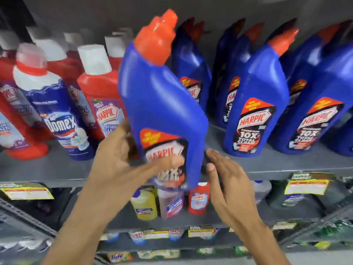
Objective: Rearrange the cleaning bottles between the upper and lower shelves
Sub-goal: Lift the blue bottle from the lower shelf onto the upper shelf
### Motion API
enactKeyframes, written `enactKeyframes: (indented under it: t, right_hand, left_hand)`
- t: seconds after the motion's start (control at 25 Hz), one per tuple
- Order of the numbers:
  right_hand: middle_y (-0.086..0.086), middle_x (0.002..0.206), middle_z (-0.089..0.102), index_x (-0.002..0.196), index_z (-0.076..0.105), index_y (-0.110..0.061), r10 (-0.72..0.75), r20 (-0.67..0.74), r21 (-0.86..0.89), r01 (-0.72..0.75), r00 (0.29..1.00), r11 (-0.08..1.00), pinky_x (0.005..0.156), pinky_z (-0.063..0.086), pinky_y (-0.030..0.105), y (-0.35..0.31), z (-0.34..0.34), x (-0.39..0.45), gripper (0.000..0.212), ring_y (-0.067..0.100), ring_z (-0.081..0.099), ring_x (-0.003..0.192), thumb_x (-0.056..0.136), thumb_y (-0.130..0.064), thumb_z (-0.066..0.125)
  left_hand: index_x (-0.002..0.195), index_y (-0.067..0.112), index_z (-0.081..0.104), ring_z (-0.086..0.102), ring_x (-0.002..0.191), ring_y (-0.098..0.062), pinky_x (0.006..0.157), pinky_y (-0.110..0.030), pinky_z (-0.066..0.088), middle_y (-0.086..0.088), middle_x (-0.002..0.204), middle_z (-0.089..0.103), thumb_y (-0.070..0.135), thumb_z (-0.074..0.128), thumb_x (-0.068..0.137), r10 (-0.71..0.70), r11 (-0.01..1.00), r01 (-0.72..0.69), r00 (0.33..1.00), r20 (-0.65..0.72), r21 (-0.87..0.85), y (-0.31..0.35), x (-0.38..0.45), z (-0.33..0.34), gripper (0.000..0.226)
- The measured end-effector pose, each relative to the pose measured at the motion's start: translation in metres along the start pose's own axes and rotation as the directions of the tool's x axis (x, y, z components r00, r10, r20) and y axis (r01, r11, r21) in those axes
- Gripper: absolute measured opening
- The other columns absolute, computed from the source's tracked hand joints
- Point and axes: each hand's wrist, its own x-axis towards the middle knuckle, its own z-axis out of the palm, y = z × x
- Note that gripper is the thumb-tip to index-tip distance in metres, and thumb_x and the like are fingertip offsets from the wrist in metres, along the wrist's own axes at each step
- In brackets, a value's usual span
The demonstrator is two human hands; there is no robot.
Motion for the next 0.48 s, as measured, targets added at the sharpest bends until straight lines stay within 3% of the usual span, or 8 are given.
enactKeyframes:
  t: [0.08, 0.2, 0.48]
  right_hand:
    - [-0.005, 0.151, 0.056, 0.146, 0.059, -0.016, -0.012, 0.015, -0.060, 0.012, 1.000, 0.998, 0.120, 0.039, 0.034, 0.002, 0.005, 0.001, 0.052, 0.006, 0.045, 0.144, 0.108, -0.044, 0.037]
    - [-0.003, 0.154, 0.053, 0.148, 0.057, -0.014, 0.010, 0.009, -0.148, -0.008, 1.000, 0.989, 0.122, 0.037, 0.036, 0.000, 0.011, 0.002, 0.053, 0.008, 0.043, 0.146, 0.106, -0.043, 0.044]
    - [0.000, 0.152, 0.055, 0.145, 0.060, -0.011, 0.049, -0.085, -0.171, -0.063, 0.995, 0.983, 0.121, 0.035, 0.034, -0.006, 0.020, 0.001, 0.055, 0.013, 0.046, 0.144, 0.100, -0.040, 0.049]
  left_hand:
    - [0.131, 0.030, 0.071, 0.084, 0.110, -0.020, 0.086, -0.034, 0.070, 0.000, 0.123, 0.086, 0.027, 0.105, 0.066, -0.029, 0.999, 0.029, 1.000, -0.007, -0.022, 0.006, 0.026, 0.036, 0.074]
    - [0.128, 0.024, 0.071, 0.085, 0.106, -0.019, 0.085, -0.032, 0.070, -0.002, 0.119, 0.087, 0.018, 0.103, 0.061, -0.071, 0.997, 0.070, 0.997, -0.039, -0.016, -0.012, 0.056, 0.053, 0.075]
    - [0.119, 0.033, 0.073, 0.085, 0.099, -0.010, 0.076, -0.023, 0.068, 0.003, 0.113, 0.087, 0.003, 0.101, 0.071, -0.169, 0.985, 0.168, 0.985, -0.032, -0.029, -0.043, 0.087, 0.065, 0.063]
